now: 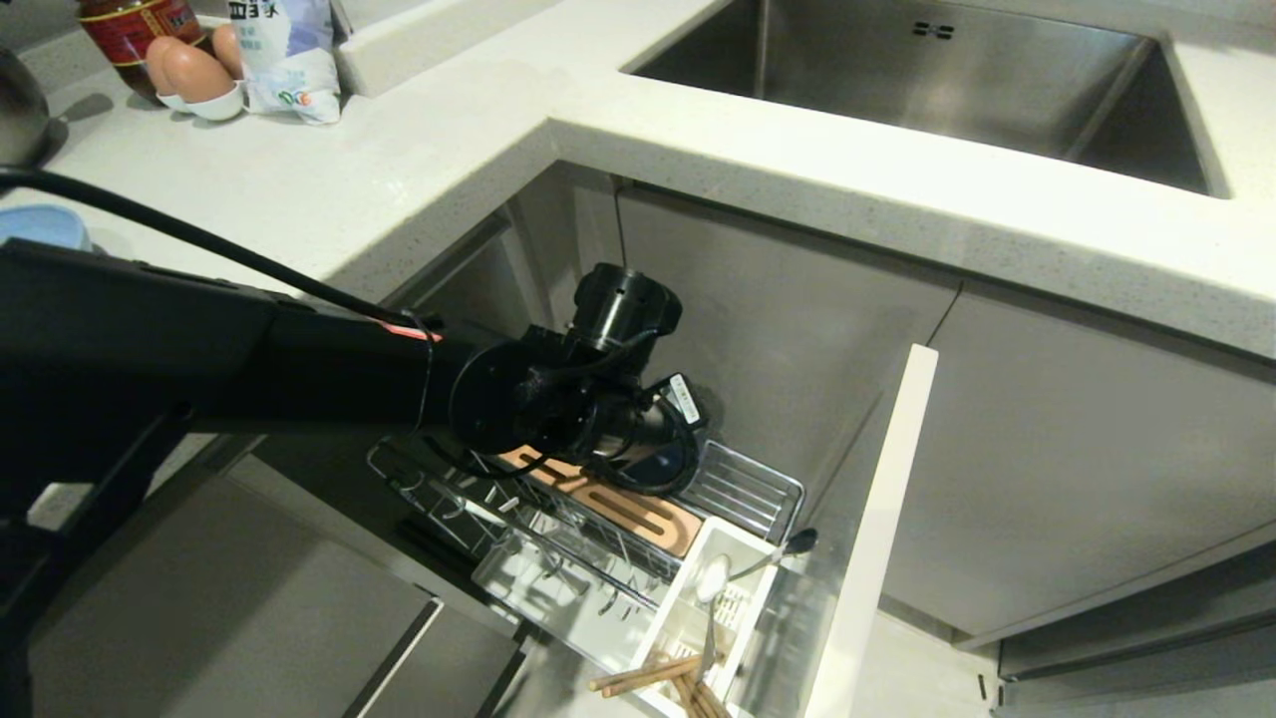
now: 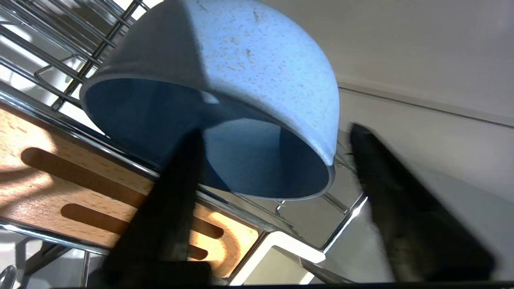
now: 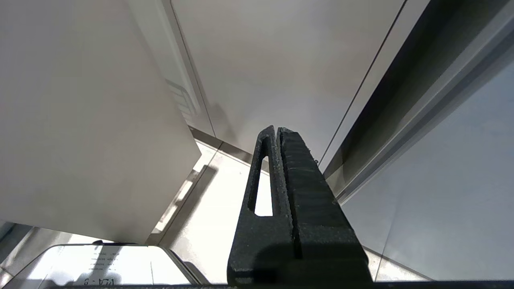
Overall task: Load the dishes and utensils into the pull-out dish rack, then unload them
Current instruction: Take the bowl out of the cupboard
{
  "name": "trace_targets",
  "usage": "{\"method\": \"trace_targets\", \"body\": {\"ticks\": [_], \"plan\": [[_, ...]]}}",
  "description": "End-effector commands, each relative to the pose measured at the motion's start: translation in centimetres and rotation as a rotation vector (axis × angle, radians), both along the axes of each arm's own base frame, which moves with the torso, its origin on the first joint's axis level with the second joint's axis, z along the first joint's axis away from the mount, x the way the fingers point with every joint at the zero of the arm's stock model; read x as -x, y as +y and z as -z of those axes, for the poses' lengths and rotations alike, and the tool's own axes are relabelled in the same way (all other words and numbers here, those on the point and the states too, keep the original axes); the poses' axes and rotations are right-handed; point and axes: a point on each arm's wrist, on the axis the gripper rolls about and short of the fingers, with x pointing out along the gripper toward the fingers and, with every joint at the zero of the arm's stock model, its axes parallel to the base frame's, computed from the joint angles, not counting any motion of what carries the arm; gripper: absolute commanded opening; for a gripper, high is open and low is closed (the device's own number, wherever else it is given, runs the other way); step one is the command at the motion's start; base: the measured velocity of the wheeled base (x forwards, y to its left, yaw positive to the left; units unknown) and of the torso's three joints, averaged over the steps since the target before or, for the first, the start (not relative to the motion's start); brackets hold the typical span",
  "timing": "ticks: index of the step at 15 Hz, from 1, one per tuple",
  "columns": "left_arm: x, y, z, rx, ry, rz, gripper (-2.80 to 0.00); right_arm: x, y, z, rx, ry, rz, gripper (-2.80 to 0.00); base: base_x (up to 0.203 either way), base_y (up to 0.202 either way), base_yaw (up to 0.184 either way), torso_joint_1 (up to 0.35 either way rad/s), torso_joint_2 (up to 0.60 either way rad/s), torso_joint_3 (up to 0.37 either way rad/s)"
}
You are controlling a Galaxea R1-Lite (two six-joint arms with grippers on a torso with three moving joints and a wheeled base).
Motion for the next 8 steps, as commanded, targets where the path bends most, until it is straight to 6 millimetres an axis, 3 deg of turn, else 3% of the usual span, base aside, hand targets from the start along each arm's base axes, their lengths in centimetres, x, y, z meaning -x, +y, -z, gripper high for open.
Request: {"method": "trace_targets", "body": {"ticks": [1,8], "plan": [[0.0,0.0,-0.1,0.003,0.000,-0.005,-2.80,0.0,0.0,0.0,0.000,0.000,-0.001,-2.80,0.000,0.000,0.000,0.000,0.00,0.000],[1.7,-0.3,-2.5,0.047,-0.041,0.030,-2.80,0.0,0.0,0.0,0.000,0.000,-0.001,-2.80,0.000,0.000,0.000,0.000,0.00,0.000]]}}
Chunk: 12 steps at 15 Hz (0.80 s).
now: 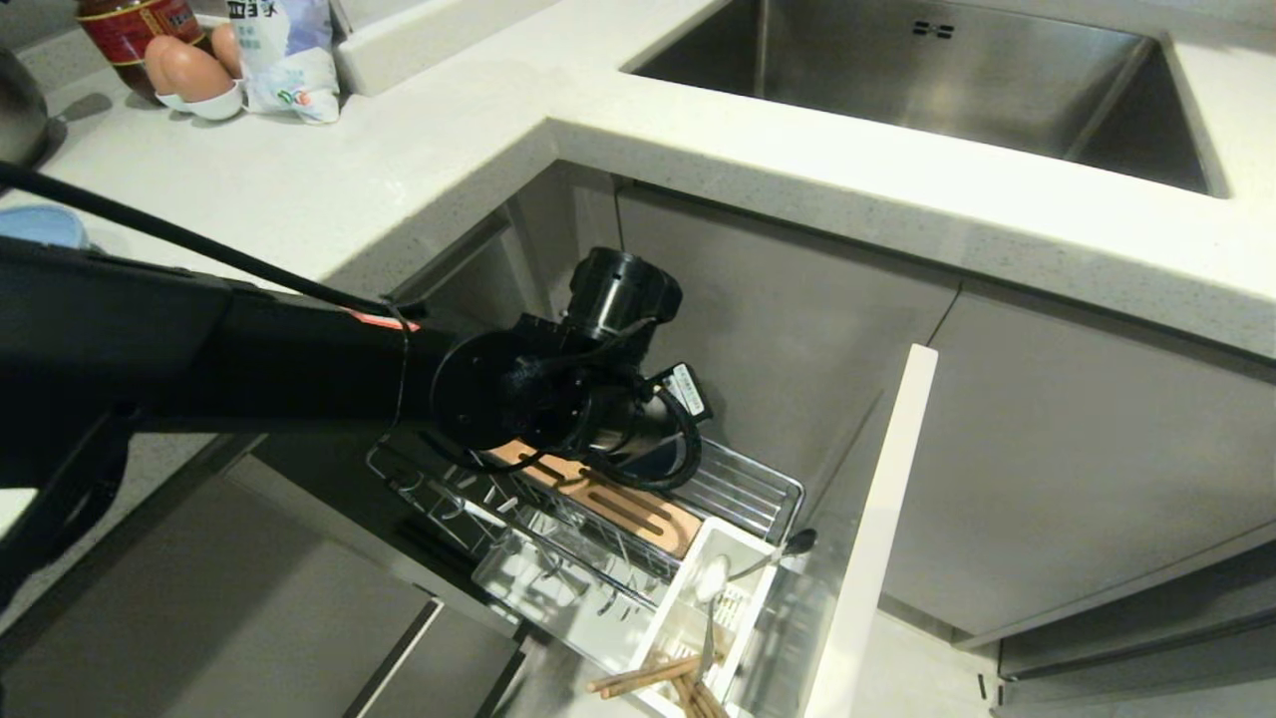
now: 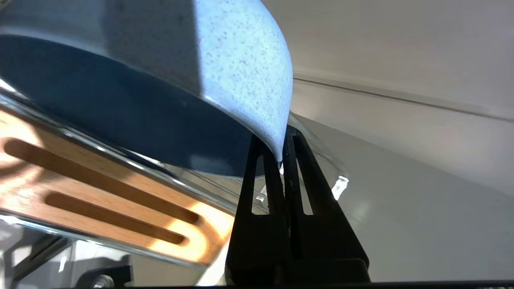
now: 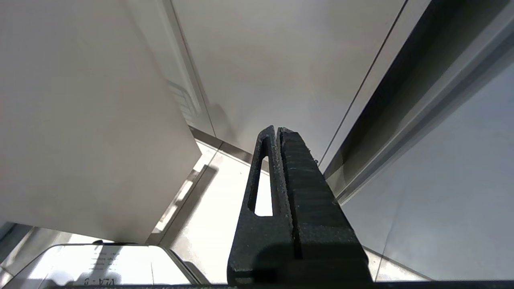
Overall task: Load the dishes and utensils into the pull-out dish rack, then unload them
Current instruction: Take the bowl out of the cupboard
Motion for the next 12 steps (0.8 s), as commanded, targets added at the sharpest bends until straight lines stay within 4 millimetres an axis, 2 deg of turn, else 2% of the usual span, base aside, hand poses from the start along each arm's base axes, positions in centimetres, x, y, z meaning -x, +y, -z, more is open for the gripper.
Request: {"method": "trace_targets", "body": {"ticks": [1,4,7,9,12], "plan": [[0.9,-0.3,-1.4,0.030,-0.028,0.017,-2.80,0.0,0.0,0.0,0.000,0.000,-0.001,-2.80,0.000,0.000,0.000,0.000,0.00,0.000],[2.2,-0.6,-3.4,0.066,-0.069,0.042,-2.80,0.0,0.0,0.0,0.000,0.000,-0.001,-2.80,0.000,0.000,0.000,0.000,0.00,0.000],[4.6,0.1,-6.6,0.118,-0.135,0.062,-2.80,0.0,0.0,0.0,0.000,0.000,0.001,-2.80,0.000,0.000,0.000,0.000,0.00,0.000],[7.1,1.2,-9.5,0.164,-0.205,0.059,-2.80,0.0,0.0,0.0,0.000,0.000,-0.001,-2.80,0.000,0.000,0.000,0.000,0.00,0.000],[12.0,4.5,-15.2,0.213,-0.327,0.042,-2.80,0.0,0.0,0.0,0.000,0.000,0.000,-2.80,0.000,0.000,0.000,0.000,0.00,0.000]]}}
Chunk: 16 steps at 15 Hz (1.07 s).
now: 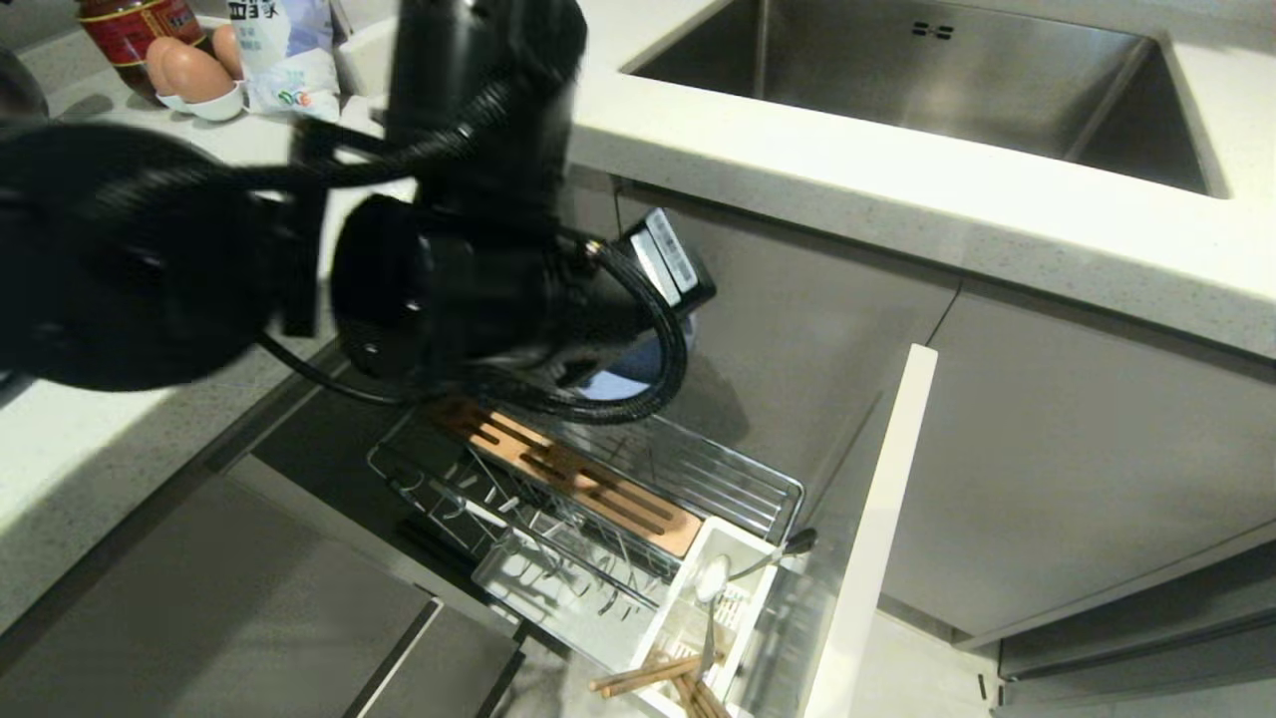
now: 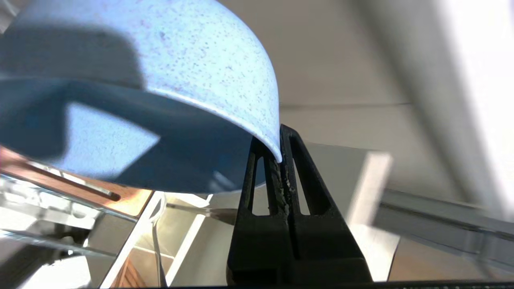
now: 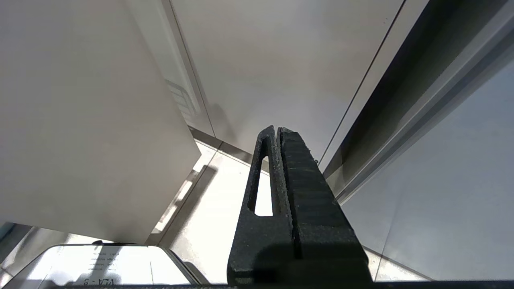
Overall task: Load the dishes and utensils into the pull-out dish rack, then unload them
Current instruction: Take the bowl out of the cupboard
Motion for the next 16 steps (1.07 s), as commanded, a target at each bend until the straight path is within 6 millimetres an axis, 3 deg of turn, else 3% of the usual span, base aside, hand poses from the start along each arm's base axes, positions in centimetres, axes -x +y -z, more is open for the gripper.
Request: {"method": "trace_targets", "body": {"ticks": [1,4,7,10,16], "plan": [[4.3,4.0,-5.5,0.093,-0.120,-0.017,-2.80,0.0,0.0,0.0,0.000,0.000,-0.001,-2.80,0.000,0.000,0.000,0.000,0.00,0.000],[7.8,8.6,-10.6,0.069,-0.304,-0.135,-2.80,0.0,0.0,0.0,0.000,0.000,0.000,-2.80,0.000,0.000,0.000,0.000,0.00,0.000],[9.2,11.7,-12.7,0.003,-0.401,-0.304,-2.80,0.0,0.0,0.0,0.000,0.000,-0.001,-2.80,0.000,0.000,0.000,0.000,0.00,0.000],[9.9,15.7,-12.7,-0.141,-0.355,-0.459,-2.80,0.0,0.0,0.0,0.000,0.000,-0.001,-2.80,0.000,0.000,0.000,0.000,0.00,0.000],[13.9,22.3,-10.9,-0.414,-0.185,-0.672,-2.80,0.0,0.0,0.0,0.000,0.000,0.000,-2.80,0.000,0.000,0.000,0.000,0.00,0.000]]}}
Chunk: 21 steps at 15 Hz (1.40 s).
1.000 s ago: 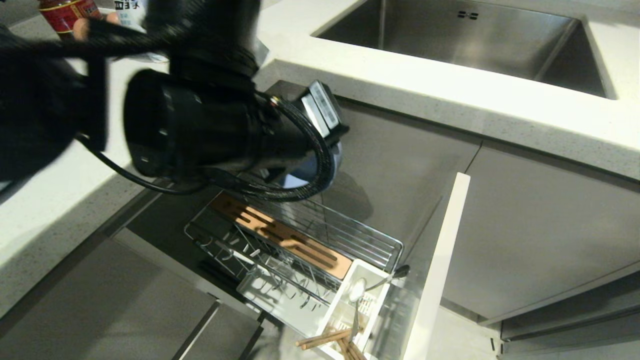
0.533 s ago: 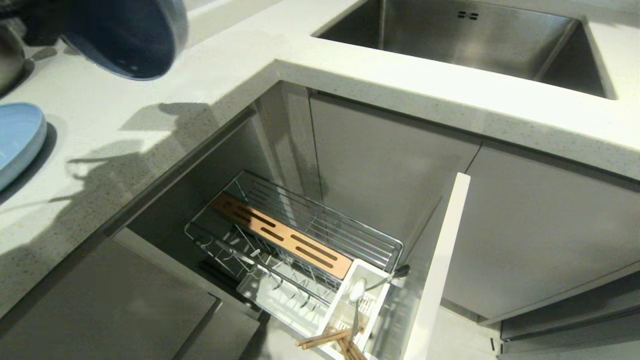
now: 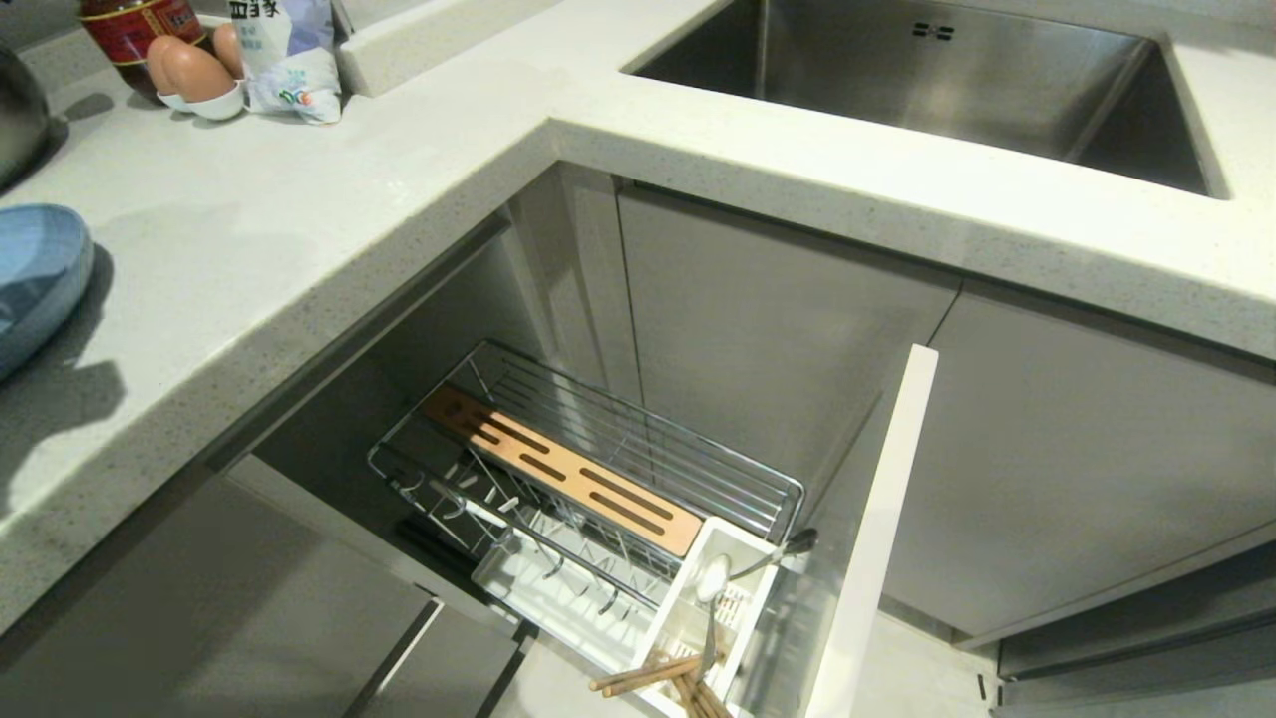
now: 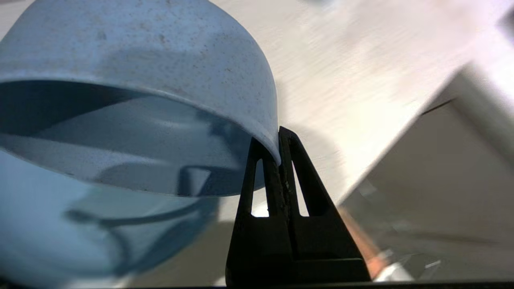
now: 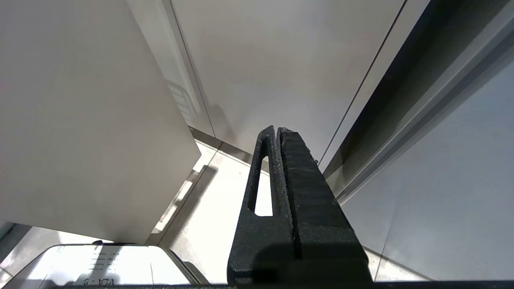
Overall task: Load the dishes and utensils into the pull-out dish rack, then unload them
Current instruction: Take the bowl out of the cupboard
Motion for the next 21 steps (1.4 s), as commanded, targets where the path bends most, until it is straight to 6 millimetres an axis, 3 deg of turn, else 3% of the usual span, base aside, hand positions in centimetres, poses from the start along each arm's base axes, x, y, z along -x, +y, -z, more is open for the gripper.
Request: {"method": "trace_targets", "body": {"ticks": [1,6,15,16,21], "plan": [[2.3,1.9,1.0,-0.042,0.085,-0.060,-2.80,0.0,0.0,0.0,0.000,0.000,-0.001,-2.80,0.000,0.000,0.000,0.000,0.00,0.000],[3.2,2.8,2.6,-0.017,0.249,-0.046,-2.80,0.0,0.0,0.0,0.000,0.000,-0.001,-2.80,0.000,0.000,0.000,0.000,0.00,0.000],[0.4,2.7,4.0,-0.006,0.365,-0.109,-2.80,0.0,0.0,0.0,0.000,0.000,-0.001,-2.80,0.000,0.000,0.000,0.000,0.00,0.000],[0.2,2.7,4.0,-0.003,0.365,-0.109,0.00,0.0,0.0,0.0,0.000,0.000,0.001,-2.80,0.000,0.000,0.000,0.000,0.00,0.000],[-0.1,2.9,3.9,0.007,0.350,-0.142,0.00,0.0,0.0,0.0,0.000,0.000,0.000,-2.80,0.000,0.000,0.000,0.000,0.00,0.000]]}}
